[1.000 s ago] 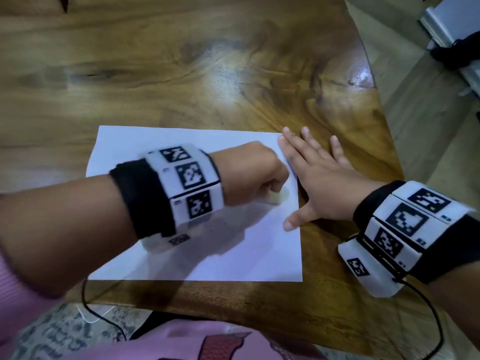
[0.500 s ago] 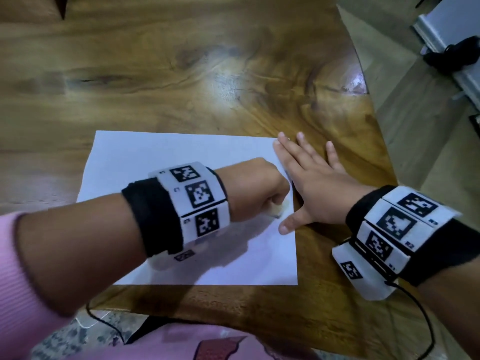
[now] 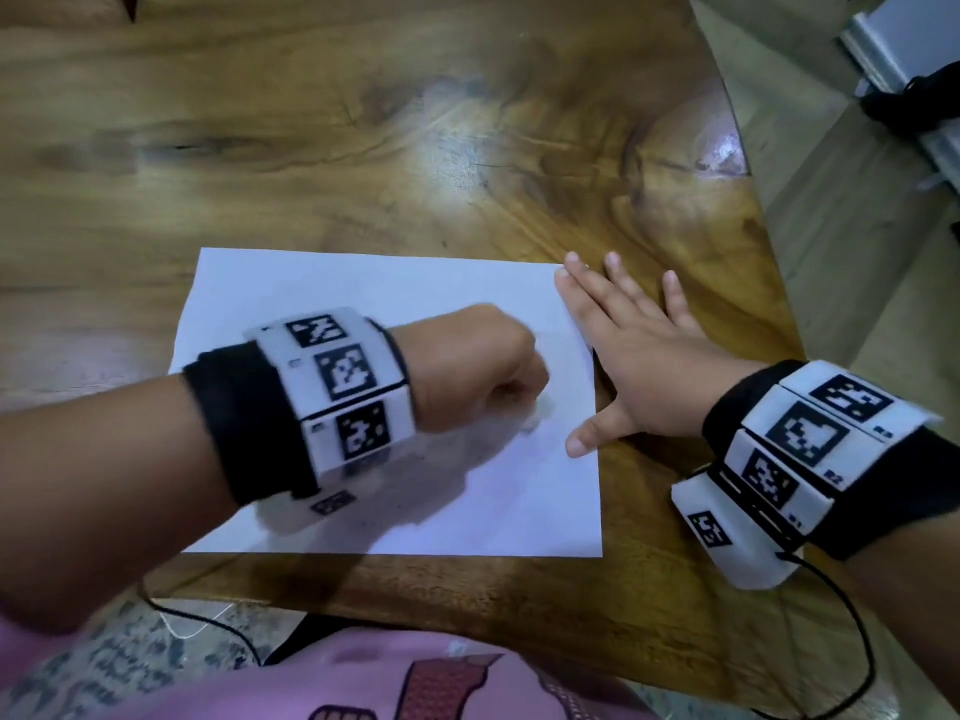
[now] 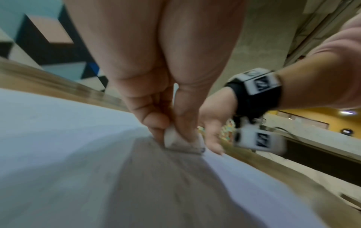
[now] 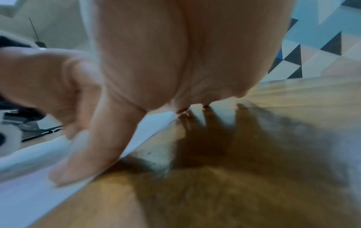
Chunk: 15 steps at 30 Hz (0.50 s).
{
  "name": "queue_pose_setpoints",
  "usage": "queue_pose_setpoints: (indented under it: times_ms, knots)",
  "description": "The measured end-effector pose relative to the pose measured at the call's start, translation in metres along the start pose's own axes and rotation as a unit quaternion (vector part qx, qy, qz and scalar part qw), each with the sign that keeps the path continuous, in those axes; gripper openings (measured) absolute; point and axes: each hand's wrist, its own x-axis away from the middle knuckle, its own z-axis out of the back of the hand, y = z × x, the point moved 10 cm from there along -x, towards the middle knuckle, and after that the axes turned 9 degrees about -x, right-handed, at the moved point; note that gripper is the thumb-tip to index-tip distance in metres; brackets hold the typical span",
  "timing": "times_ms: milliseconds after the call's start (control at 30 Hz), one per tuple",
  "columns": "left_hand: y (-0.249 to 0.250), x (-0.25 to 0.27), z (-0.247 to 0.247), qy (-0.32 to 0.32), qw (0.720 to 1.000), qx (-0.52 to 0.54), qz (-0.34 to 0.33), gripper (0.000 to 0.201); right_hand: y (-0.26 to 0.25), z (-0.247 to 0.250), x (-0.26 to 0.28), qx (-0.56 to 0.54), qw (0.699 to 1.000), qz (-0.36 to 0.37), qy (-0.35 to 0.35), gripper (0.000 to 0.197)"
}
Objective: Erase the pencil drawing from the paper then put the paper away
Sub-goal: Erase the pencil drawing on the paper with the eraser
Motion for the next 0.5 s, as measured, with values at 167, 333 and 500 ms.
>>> queue_pose_setpoints:
  times_ms: [167, 333, 500]
  knots:
    - [0.002, 0.018, -0.018, -0.087, 0.996, 0.022, 0.001, 0.010, 0.000, 0.000, 0.000, -0.001, 1.000, -0.005, -0.004, 0.143]
    - [-0.013, -0.010, 0.011, 0.015, 0.997, -0.027, 0.065, 0.013, -0.001, 0.000, 0.000, 0.002, 1.000, -0.006, -0.004, 0.143]
    - [-0.005, 0.034, -0.020, -0.076, 0.996, 0.026, 0.023, 0.011, 0.000, 0.001, 0.001, -0.003, 1.000, -0.007, -0.005, 0.143]
